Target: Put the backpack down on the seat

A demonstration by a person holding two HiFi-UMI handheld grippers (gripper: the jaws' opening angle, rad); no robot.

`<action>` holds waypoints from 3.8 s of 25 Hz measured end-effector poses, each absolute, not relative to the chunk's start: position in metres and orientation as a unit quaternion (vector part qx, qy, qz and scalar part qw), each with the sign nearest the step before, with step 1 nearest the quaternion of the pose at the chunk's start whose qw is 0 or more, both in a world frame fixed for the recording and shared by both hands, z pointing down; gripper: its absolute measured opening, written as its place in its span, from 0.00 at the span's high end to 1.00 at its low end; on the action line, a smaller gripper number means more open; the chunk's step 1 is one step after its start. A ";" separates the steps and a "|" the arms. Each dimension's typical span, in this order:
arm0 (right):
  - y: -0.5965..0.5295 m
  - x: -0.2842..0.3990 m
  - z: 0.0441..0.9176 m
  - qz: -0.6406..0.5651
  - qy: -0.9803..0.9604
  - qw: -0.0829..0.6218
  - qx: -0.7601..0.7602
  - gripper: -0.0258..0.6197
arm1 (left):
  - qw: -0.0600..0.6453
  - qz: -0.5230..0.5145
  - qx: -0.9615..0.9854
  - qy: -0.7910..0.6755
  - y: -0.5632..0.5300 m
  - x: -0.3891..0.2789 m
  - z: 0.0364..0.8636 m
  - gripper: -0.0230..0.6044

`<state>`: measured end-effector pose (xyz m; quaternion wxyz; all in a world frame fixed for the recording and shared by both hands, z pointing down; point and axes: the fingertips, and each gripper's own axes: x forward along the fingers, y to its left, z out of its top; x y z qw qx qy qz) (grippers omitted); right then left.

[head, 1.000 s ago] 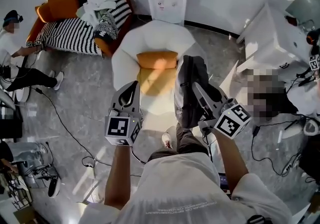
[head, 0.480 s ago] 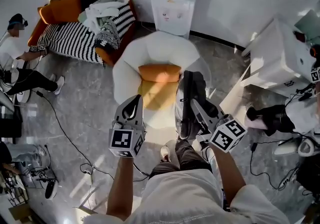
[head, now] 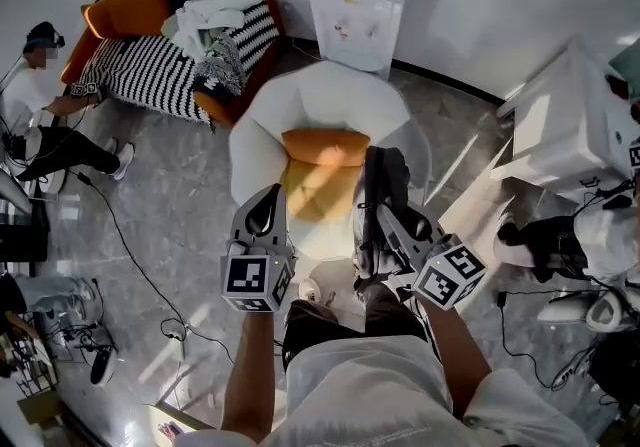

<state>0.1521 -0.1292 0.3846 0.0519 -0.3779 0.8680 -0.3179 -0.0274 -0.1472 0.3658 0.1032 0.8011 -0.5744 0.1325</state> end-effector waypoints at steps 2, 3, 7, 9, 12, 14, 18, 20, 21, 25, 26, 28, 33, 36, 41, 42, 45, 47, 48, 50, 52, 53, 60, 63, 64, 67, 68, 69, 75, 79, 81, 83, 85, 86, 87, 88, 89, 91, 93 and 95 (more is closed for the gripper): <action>-0.134 0.151 0.390 -0.322 0.864 0.049 -0.385 0.85 | 0.106 0.139 0.804 -0.568 -0.152 -0.027 0.370 0.95; -0.137 0.152 0.392 -0.323 0.861 0.048 -0.391 0.85 | 0.108 0.142 0.806 -0.564 -0.154 -0.028 0.373 0.95; -0.149 0.150 0.411 -0.325 0.847 0.054 -0.418 0.85 | 0.123 0.131 0.815 -0.551 -0.171 -0.036 0.388 0.95; -0.152 0.143 0.422 -0.327 0.841 0.055 -0.429 0.85 | 0.128 0.128 0.819 -0.545 -0.181 -0.043 0.396 0.95; -0.156 0.133 0.437 -0.327 0.832 0.051 -0.445 0.85 | 0.133 0.126 0.824 -0.537 -0.195 -0.050 0.409 0.95; -0.161 0.131 0.446 -0.324 0.824 0.046 -0.462 0.85 | 0.132 0.121 0.827 -0.533 -0.204 -0.057 0.416 0.95; -0.168 0.131 0.467 -0.316 0.807 0.054 -0.496 0.85 | 0.132 0.114 0.833 -0.524 -0.222 -0.072 0.430 0.95; -0.170 0.129 0.479 -0.316 0.800 0.060 -0.507 0.85 | 0.128 0.116 0.839 -0.516 -0.231 -0.077 0.437 0.95; -0.171 0.127 0.484 -0.317 0.796 0.060 -0.512 0.85 | 0.127 0.121 0.842 -0.511 -0.235 -0.079 0.442 0.95; -0.182 0.122 0.502 -0.318 0.782 0.056 -0.533 0.85 | 0.129 0.129 0.851 -0.493 -0.251 -0.084 0.461 0.95; -0.185 0.121 0.508 -0.319 0.779 0.059 -0.537 0.85 | 0.130 0.128 0.854 -0.488 -0.254 -0.084 0.464 0.95; -0.192 0.119 0.519 -0.320 0.774 0.065 -0.543 0.85 | 0.131 0.125 0.860 -0.476 -0.260 -0.084 0.469 0.95; -0.208 0.109 0.544 -0.326 0.766 0.055 -0.552 0.85 | 0.135 0.123 0.868 -0.462 -0.273 -0.090 0.482 0.95; -0.216 0.105 0.558 -0.330 0.765 0.047 -0.552 0.85 | 0.137 0.133 0.866 -0.462 -0.279 -0.090 0.494 0.95; -0.226 0.098 0.584 -0.335 0.762 0.029 -0.553 0.85 | 0.128 0.157 0.869 -0.450 -0.283 -0.090 0.513 0.95; -0.228 0.097 0.588 -0.338 0.759 0.025 -0.556 0.85 | 0.129 0.158 0.870 -0.450 -0.284 -0.091 0.515 0.95; -0.234 0.094 0.599 -0.349 0.749 0.021 -0.563 0.85 | 0.127 0.165 0.867 -0.453 -0.287 -0.099 0.521 0.95; -0.239 0.093 0.606 -0.353 0.743 0.025 -0.568 0.85 | 0.127 0.167 0.865 -0.456 -0.290 -0.104 0.525 0.95; -0.240 0.093 0.609 -0.354 0.740 0.025 -0.571 0.85 | 0.129 0.168 0.863 -0.459 -0.290 -0.107 0.526 0.95; -0.243 0.092 0.612 -0.355 0.733 0.026 -0.581 0.85 | 0.134 0.170 0.859 -0.465 -0.291 -0.113 0.529 0.95; -0.246 0.091 0.618 -0.356 0.722 0.038 -0.592 0.85 | 0.135 0.171 0.856 -0.468 -0.291 -0.117 0.532 0.95; -0.247 0.090 0.622 -0.358 0.717 0.043 -0.596 0.85 | 0.134 0.173 0.856 -0.469 -0.292 -0.119 0.534 0.95; -0.259 0.080 0.652 -0.372 0.722 0.020 -0.583 0.85 | 0.140 0.179 0.854 -0.468 -0.299 -0.123 0.542 0.95; -0.265 0.081 0.665 -0.380 0.712 0.023 -0.590 0.85 | 0.143 0.177 0.856 -0.465 -0.303 -0.124 0.546 0.95; -0.267 0.082 0.669 -0.384 0.708 0.025 -0.592 0.85 | 0.144 0.177 0.856 -0.465 -0.304 -0.124 0.547 0.95; -0.276 0.082 0.674 -0.388 0.705 0.028 -0.593 0.85 | 0.144 0.176 0.855 -0.466 -0.307 -0.126 0.551 0.95; -0.280 0.080 0.675 -0.387 0.707 0.030 -0.592 0.85 | 0.146 0.174 0.855 -0.466 -0.308 -0.127 0.553 0.95; -0.285 0.077 0.676 -0.387 0.708 0.032 -0.590 0.85 | 0.148 0.173 0.854 -0.467 -0.309 -0.128 0.555 0.95; -0.310 0.056 0.686 -0.391 0.716 0.043 -0.576 0.85 | 0.155 0.177 0.856 -0.460 -0.314 -0.133 0.567 0.95; -0.326 0.037 0.692 -0.374 0.733 0.025 -0.567 0.85 | 0.147 0.182 0.857 -0.459 -0.321 -0.139 0.571 0.95; -0.334 0.029 0.695 -0.373 0.737 0.024 -0.563 0.84 | 0.149 0.188 0.856 -0.458 -0.323 -0.143 0.575 0.95; -0.340 0.021 0.698 -0.375 0.739 0.025 -0.558 0.84 | 0.155 0.188 0.853 -0.462 -0.325 -0.149 0.580 0.95; -0.345 0.014 0.701 -0.374 0.742 0.025 -0.556 0.84 | 0.160 0.186 0.850 -0.467 -0.327 -0.155 0.585 0.95; -0.348 0.011 0.702 -0.371 0.743 0.024 -0.557 0.84 | 0.162 0.185 0.849 -0.468 -0.328 -0.158 0.587 0.95; -0.351 0.009 0.704 -0.368 0.744 0.023 -0.558 0.84 | 0.164 0.185 0.848 -0.468 -0.328 -0.160 0.590 0.95; -0.354 0.007 0.705 -0.365 0.745 0.022 -0.558 0.84 | 0.165 0.186 0.848 -0.468 -0.328 -0.162 0.592 0.95; -0.356 0.004 0.707 -0.364 0.746 0.021 -0.558 0.83 | 0.167 0.188 0.848 -0.467 -0.327 -0.163 0.595 0.95; -0.359 -0.003 0.711 -0.366 0.749 0.018 -0.552 0.83 | 0.173 0.196 0.845 -0.466 -0.324 -0.167 0.600 0.95; -0.362 -0.013 0.715 -0.369 0.755 0.007 -0.542 0.83 | 0.178 0.197 0.842 -0.470 -0.324 -0.169 0.602 0.95; -0.366 -0.021 0.719 -0.369 0.766 -0.014 -0.526 0.81 | 0.183 0.197 0.841 -0.470 -0.326 -0.168 0.603 0.95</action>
